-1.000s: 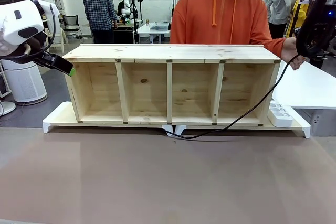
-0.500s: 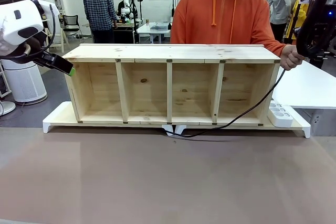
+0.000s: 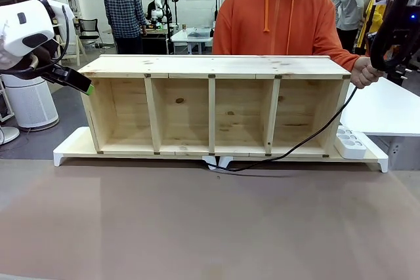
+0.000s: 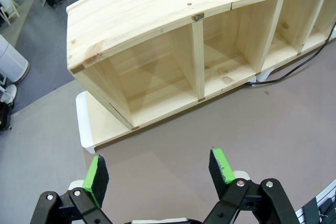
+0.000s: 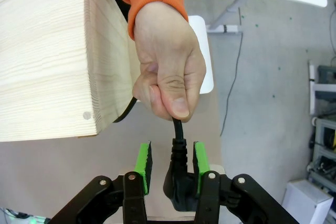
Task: Perform cable management.
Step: Release the Power Cable when the human grasps it.
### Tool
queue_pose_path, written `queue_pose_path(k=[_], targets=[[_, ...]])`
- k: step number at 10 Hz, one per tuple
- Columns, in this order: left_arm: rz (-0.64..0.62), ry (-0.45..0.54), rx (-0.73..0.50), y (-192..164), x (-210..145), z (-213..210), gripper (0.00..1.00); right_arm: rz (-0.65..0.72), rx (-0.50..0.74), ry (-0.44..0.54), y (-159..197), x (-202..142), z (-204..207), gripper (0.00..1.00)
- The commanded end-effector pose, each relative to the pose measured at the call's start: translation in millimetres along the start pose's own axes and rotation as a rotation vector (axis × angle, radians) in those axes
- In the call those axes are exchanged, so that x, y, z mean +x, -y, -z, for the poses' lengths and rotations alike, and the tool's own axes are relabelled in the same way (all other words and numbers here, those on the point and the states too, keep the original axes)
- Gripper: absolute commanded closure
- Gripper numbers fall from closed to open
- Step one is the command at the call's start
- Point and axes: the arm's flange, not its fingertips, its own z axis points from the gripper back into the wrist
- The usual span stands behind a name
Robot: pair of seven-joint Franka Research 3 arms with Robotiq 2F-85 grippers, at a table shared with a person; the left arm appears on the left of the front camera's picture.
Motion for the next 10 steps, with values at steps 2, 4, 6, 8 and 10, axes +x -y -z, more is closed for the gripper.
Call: queue_pose_path(k=[2,4,6,8,10], targets=[[-0.011,0.008,0.001,0.0,-0.5,1.1,0.00,-0.017,-0.017,-0.024,0.7,0.0,-0.7,0.40],[-0.011,0.008,0.001,0.0,-0.5,1.1,0.00,-0.011,-0.032,-0.001,-0.3,0.7,-1.1,0.20],[-0.011,0.008,0.001,0.0,-0.5,1.1,0.00,-0.002,-0.002,-0.011,0.1,-1.1,0.9,0.20],[-0.011,0.008,0.001,0.0,-0.5,1.1,0.00,-0.002,-0.002,-0.011,0.1,-1.1,0.9,0.20],[-0.011,0.008,0.001,0.0,-0.5,1.1,0.00,-0.002,-0.002,-0.011,0.1,-1.1,0.9,0.20]])
